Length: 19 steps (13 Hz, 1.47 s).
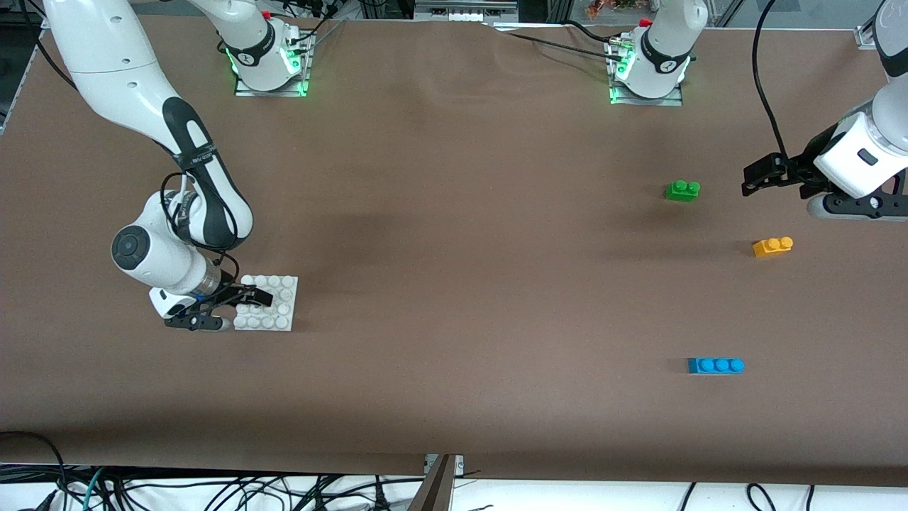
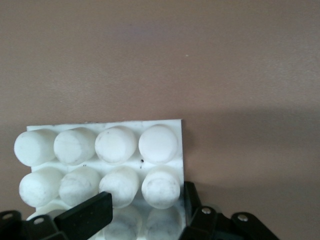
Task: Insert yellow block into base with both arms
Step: 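Push the white base plate with the right gripper toward the table middle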
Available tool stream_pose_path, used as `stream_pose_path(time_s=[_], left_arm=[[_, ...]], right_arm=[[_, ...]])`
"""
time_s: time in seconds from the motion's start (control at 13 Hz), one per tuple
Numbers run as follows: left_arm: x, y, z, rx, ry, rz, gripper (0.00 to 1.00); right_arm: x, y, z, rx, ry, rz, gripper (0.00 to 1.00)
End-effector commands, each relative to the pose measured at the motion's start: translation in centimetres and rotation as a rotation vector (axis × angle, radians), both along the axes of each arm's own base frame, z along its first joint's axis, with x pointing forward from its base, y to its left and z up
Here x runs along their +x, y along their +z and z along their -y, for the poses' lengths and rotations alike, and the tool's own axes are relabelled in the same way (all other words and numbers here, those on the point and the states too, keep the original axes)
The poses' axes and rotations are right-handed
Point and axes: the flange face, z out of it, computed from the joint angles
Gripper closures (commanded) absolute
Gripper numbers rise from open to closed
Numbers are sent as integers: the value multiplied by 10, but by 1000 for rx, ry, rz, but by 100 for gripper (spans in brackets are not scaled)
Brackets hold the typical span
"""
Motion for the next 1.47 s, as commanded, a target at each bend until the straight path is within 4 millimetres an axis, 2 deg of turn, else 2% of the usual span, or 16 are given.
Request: stream_pose_path(time_s=[0.0, 0.62, 1.39], left_arm=[[-1, 2, 1, 14, 0, -6, 0], [-1, 3, 2, 13, -6, -2, 0], [-1, 3, 7, 12, -10, -2, 0]], right_arm=[[-2, -6, -26, 24, -2, 10, 35], [-7, -13, -78, 21, 63, 51, 35], [-18, -10, -143, 36, 30, 60, 35]])
